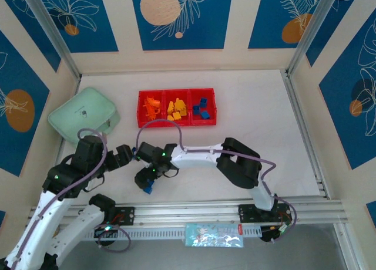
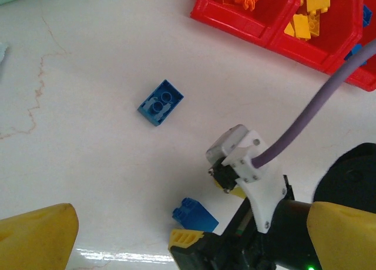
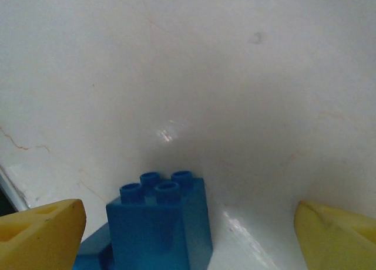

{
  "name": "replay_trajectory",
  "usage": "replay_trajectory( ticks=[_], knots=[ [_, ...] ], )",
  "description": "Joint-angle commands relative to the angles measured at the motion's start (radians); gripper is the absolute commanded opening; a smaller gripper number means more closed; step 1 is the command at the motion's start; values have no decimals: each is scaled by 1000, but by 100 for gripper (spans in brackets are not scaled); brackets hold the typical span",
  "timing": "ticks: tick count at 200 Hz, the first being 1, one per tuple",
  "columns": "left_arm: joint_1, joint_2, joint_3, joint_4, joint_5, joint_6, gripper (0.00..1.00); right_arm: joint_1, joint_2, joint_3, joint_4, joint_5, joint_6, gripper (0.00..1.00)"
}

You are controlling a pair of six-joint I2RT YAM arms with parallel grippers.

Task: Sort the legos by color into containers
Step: Pick up the lego from the bottom-center of the table.

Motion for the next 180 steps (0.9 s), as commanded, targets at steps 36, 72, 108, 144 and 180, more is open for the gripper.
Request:
replay_trajectory(
  ticks=[36, 72, 108, 144, 180],
  knots=[
    [13, -11, -10, -11, -12, -19, 99, -12, 10, 30, -73, 80, 38, 81],
    [13, -2, -15, 0, -5, -18, 99, -33, -11, 11, -120, 137, 59, 69],
    [13, 1, -18, 11, -1, -17, 99, -33, -19, 0, -139, 128, 71, 58],
    [13, 3, -22, 17, 5, -18, 99, -29, -18, 3, -136, 124, 80, 46],
    [13, 12, -22, 36, 28, -16, 99, -43, -63, -16, -134, 131, 80, 36]
  ],
)
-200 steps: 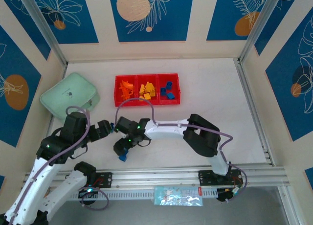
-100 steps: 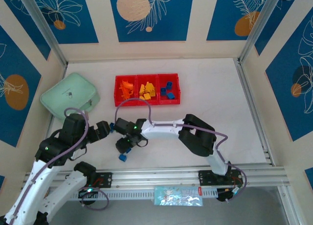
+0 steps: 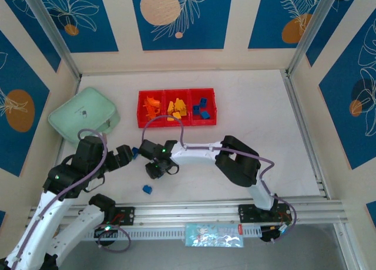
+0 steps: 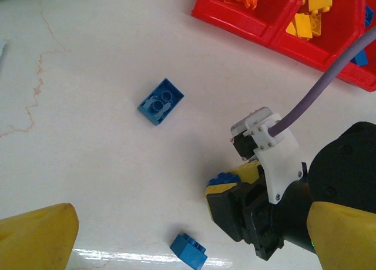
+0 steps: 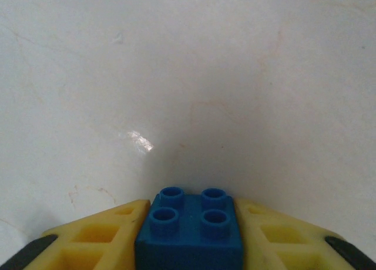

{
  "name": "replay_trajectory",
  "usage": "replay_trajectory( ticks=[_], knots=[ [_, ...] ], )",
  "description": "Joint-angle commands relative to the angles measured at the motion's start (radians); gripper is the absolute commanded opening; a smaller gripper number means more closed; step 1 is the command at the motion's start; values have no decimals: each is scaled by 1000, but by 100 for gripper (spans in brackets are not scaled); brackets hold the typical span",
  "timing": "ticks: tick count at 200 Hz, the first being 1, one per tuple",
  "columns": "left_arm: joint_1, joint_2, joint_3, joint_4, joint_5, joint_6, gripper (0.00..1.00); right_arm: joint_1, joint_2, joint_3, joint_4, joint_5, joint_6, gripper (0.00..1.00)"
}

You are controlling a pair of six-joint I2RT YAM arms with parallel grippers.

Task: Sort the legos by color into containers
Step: Pick up the lego from the bottom-center of the table, then place the lego in the container.

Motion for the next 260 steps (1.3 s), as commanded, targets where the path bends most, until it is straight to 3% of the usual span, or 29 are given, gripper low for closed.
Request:
replay_trajectory(
  ticks=[1, 48, 86, 127, 156, 213, 260],
  knots=[
    [13, 8, -11, 29, 25, -8, 99, -10, -70, -31, -33, 6, 8, 35],
    [13, 54, -23, 117, 100, 19, 99, -94, -217, -122, -7, 15, 0, 30],
    [13, 135, -31, 220, 177, 45, 99, -266, -333, -140, -13, 54, -67, 30],
    [13, 237, -14, 316, 250, 89, 99, -492, -324, -78, 15, 90, -136, 30],
    [13, 301, -5, 375, 273, 92, 99, -626, -216, 46, 11, 62, -143, 30],
    [13, 384, 27, 432, 265, 96, 99, -698, 31, 296, -19, 105, -179, 31],
    [13, 398, 53, 425, 255, 105, 99, -700, 27, 352, -40, 117, -204, 54]
  ],
)
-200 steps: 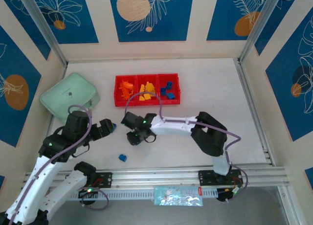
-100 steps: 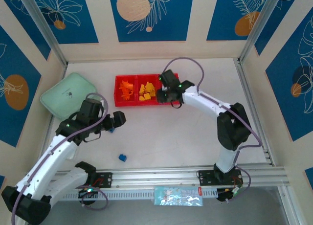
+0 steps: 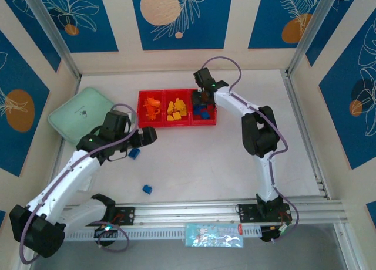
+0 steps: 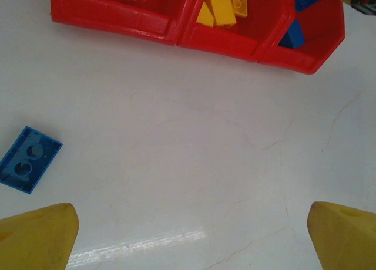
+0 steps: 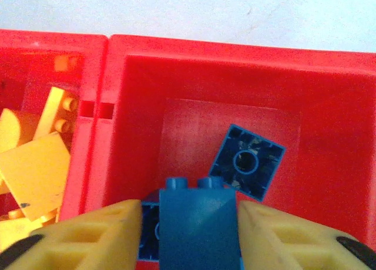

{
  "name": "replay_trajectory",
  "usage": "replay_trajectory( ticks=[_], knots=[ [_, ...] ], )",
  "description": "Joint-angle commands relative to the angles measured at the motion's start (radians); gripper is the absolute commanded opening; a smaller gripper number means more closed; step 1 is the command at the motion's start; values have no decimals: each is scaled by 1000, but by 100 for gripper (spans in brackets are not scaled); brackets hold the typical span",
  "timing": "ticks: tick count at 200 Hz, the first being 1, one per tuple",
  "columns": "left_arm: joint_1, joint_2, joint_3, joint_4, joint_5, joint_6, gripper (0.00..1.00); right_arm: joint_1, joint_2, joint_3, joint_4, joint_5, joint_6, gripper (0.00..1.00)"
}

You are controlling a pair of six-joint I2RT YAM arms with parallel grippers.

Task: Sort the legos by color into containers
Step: Place the lego in the container, then pick up the lego from the bottom-center of the table.

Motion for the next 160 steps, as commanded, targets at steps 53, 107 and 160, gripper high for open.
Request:
replay_trajectory(
  ticks=[53, 107, 160],
  knots=[
    [12, -60, 29, -52, -23, 22, 99, 64, -235, -150, 12, 18, -25, 63],
    [13, -170, 5, -173, -79, 7, 99, 274, -389, -399, 35, -33, 5, 70],
    [13, -287, -4, -317, -150, -28, 99, 519, -411, -538, 111, -160, 35, 78]
  ],
)
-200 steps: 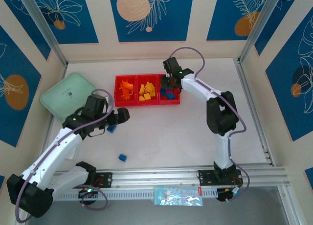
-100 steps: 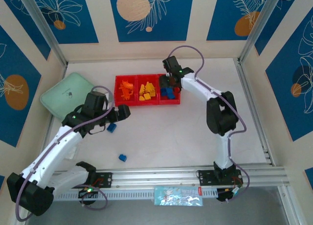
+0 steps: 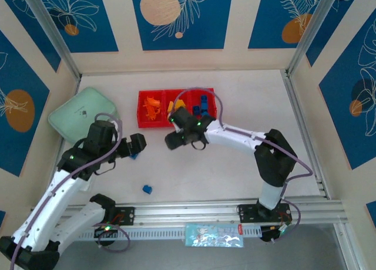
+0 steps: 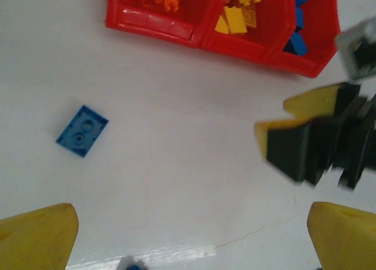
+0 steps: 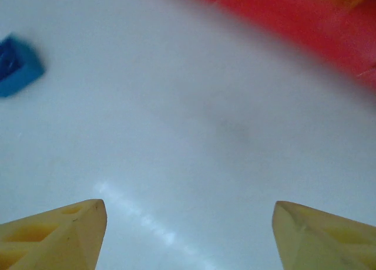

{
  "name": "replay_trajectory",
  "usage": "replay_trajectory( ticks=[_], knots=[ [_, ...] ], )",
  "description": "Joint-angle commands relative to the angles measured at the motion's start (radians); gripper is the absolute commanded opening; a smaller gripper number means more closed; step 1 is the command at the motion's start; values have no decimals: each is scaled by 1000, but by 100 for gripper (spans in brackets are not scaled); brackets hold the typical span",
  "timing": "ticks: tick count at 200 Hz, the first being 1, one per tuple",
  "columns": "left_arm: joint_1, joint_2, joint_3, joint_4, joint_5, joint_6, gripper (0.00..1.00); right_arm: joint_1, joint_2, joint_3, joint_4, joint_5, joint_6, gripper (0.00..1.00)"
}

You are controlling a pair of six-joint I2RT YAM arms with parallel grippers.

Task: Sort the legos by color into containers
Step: Pick up the lego from the bottom-center of the table.

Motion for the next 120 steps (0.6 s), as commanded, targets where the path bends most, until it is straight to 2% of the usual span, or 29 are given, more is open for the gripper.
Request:
replay_trajectory(
  ticks=[1, 57, 120],
  knots=[
    [12, -52, -13, -108, -56, -26, 99, 90, -22, -32, 47, -87, 18, 78],
    [12, -164, -32, -218, -86, -87, 99, 275, 38, -85, 166, -170, -7, 84],
    [12, -220, -36, -284, -129, -129, 99, 357, 128, -64, 231, -226, -39, 83]
  ],
)
